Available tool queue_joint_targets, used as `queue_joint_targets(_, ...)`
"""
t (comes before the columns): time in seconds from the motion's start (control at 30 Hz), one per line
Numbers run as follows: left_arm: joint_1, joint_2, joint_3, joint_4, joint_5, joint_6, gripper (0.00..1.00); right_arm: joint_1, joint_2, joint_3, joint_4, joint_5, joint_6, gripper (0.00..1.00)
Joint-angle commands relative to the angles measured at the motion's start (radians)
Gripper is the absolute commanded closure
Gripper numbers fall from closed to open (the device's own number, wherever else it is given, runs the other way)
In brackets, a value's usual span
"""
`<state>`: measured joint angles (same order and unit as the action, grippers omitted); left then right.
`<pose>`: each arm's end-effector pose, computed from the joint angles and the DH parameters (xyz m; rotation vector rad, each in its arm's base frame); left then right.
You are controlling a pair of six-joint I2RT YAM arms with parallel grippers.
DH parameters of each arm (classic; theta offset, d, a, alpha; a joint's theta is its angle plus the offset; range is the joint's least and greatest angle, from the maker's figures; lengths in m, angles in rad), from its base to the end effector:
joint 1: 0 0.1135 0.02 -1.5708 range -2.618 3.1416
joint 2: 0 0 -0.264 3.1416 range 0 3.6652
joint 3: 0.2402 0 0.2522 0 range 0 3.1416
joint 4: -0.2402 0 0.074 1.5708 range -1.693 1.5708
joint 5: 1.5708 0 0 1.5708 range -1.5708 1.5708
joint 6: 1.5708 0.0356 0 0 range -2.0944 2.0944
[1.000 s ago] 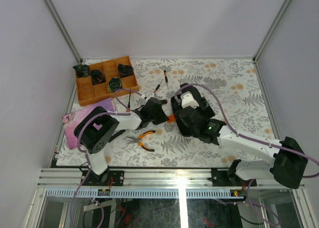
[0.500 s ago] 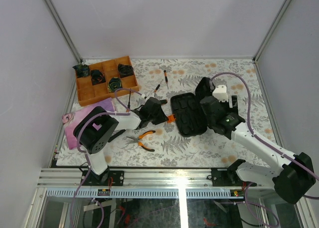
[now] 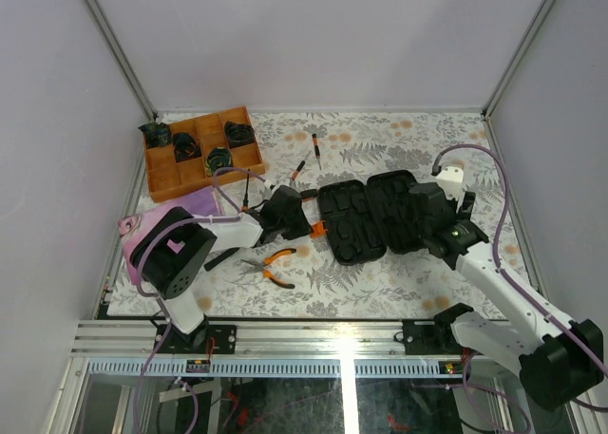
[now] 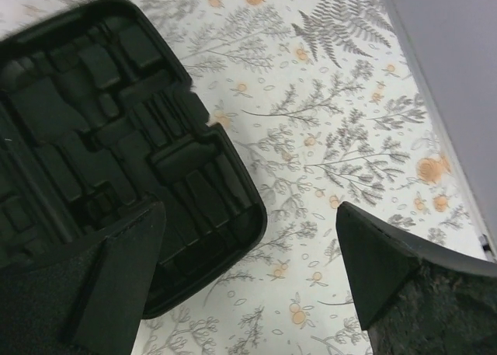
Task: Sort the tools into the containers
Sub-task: Open the storage box at the center of the board.
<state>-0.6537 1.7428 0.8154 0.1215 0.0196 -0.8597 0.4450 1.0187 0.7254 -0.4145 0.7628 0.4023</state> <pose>0.2663 -0.2049 0.1345 -0.2479 2.4941 -0.7100 0.1994 0.0678 0.2600 0.3339 2.0529 -0.3606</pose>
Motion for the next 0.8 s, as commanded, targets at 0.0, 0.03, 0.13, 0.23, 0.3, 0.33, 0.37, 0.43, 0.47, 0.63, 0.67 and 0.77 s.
queue_joint_targets(0.0,0.006,-0.062,0.003,-0.161,-0.03,0.07,0.83,-0.004,-0.08,0.025,0.089,-0.152,-0.054,0.03)
queue_joint_targets(0.03,0.006,-0.083,0.011,-0.173,-0.03,0.074,0.79,-0.004,-0.091,0.021,0.112,-0.223,-0.074,0.03)
queue_joint_targets(0.13,0.007,-0.167,0.045,-0.214,-0.031,0.088,0.65,-0.004,-0.098,0.026,0.139,-0.409,-0.106,0.02)
queue_joint_targets(0.23,0.006,-0.241,0.096,-0.269,-0.037,0.104,0.52,-0.004,-0.08,0.04,0.129,-0.499,-0.104,0.02)
queue_joint_targets(0.3,0.006,-0.292,0.129,-0.31,-0.044,0.117,0.46,-0.003,-0.069,0.044,0.131,-0.539,-0.105,0.02)
queue_joint_targets(0.33,0.008,-0.32,0.145,-0.33,-0.051,0.123,0.44,-0.003,-0.062,0.046,0.135,-0.562,-0.106,0.02)
queue_joint_targets(0.37,0.008,-0.348,0.162,-0.351,-0.053,0.125,0.43,-0.003,-0.053,0.048,0.137,-0.587,-0.108,0.02)
queue_joint_targets(0.43,0.011,-0.406,0.208,-0.399,-0.055,0.125,0.4,-0.004,-0.026,0.059,0.137,-0.623,-0.109,0.02)
queue_joint_targets(0.47,0.011,-0.436,0.229,-0.419,-0.053,0.123,0.39,-0.004,-0.009,0.065,0.137,-0.636,-0.11,0.02)
queue_joint_targets(0.63,0.013,-0.562,0.369,-0.521,-0.051,0.103,0.31,-0.003,0.151,0.123,0.117,-0.653,-0.106,0.11)
queue_joint_targets(0.67,0.013,-0.582,0.403,-0.542,-0.056,0.098,0.29,-0.004,0.183,0.138,0.116,-0.649,-0.109,0.13)
queue_joint_targets(0.77,0.014,-0.629,0.5,-0.602,-0.075,0.082,0.22,-0.004,0.286,0.192,0.123,-0.647,-0.126,0.18)
